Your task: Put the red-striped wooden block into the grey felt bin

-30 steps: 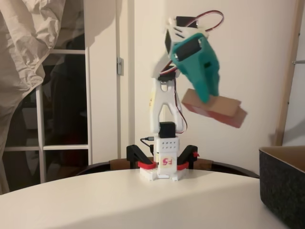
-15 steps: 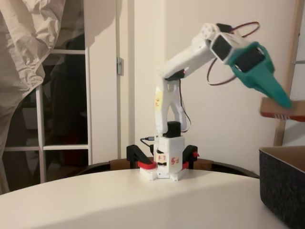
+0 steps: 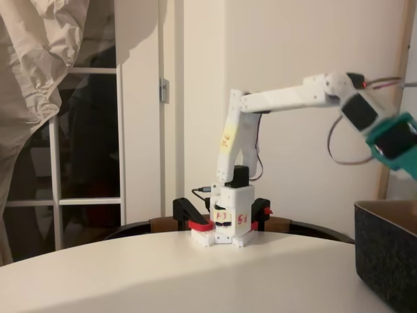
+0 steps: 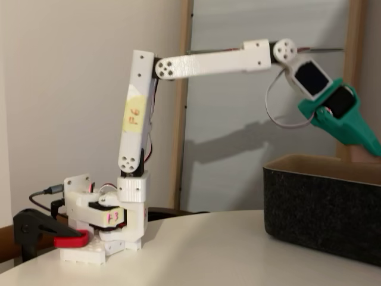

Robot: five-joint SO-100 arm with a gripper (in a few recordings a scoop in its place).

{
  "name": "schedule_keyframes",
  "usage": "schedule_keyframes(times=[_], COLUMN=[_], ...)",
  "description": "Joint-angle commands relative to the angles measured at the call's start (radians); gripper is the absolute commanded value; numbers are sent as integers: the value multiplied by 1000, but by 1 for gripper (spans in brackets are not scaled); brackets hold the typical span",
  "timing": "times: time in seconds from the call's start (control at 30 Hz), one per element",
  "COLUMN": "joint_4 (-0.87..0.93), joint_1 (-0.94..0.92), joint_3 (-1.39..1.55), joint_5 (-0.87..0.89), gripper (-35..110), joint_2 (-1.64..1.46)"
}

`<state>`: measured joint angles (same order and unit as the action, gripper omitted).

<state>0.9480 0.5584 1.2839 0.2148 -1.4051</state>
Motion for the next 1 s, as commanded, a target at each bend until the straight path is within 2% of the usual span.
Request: schedule_keyframes(times=[0.0,0.43,0.7,0.97], joint_4=[-23,28,115,394], joint_1=[-3,14,-6,-262], joint_3=[-6,-6,-9,-9], joint_5=[-14,-48,-26,189], gripper=[0,33,34,33], joint_2=[9,23,-8,-77])
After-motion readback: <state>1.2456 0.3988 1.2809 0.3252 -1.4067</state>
